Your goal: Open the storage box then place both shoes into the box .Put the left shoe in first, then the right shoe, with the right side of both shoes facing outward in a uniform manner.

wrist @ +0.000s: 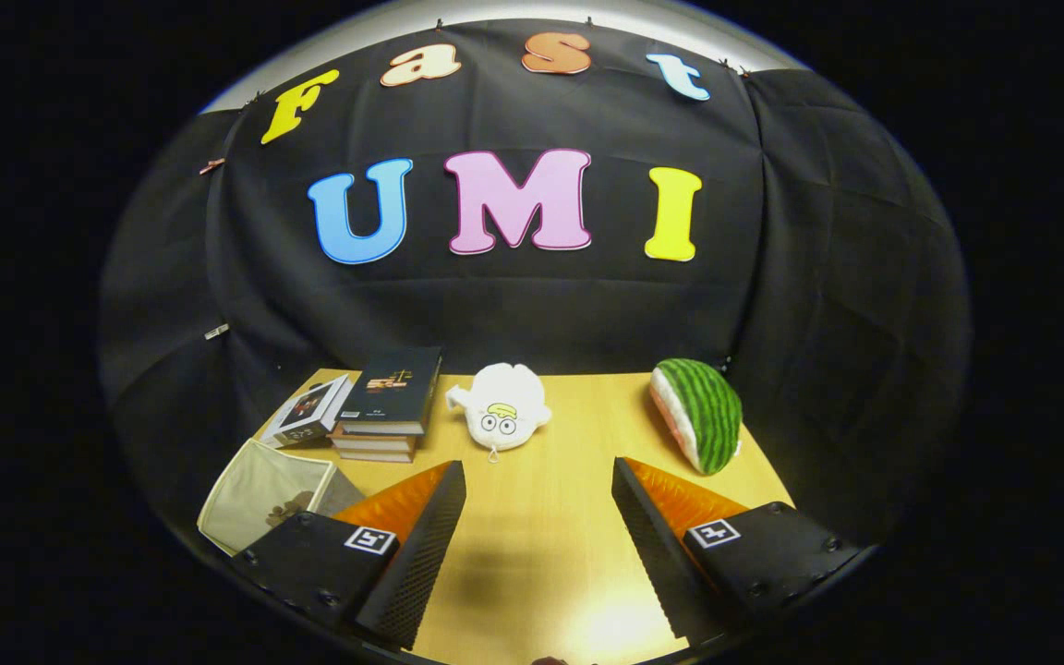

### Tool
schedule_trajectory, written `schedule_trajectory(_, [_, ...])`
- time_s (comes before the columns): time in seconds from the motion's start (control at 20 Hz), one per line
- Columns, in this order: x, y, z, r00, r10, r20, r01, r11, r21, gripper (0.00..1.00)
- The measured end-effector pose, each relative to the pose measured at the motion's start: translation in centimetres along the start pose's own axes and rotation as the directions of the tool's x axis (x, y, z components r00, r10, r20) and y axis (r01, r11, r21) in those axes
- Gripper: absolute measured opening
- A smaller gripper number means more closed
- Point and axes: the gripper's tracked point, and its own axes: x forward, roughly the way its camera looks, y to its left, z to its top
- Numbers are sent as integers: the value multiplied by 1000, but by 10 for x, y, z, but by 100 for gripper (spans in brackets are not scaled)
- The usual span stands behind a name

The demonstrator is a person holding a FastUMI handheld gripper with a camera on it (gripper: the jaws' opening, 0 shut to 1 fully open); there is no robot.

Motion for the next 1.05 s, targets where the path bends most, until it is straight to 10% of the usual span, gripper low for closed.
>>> schedule_trajectory(1.05, [-38,-70,38,980,-19,198,28,999,-43,97])
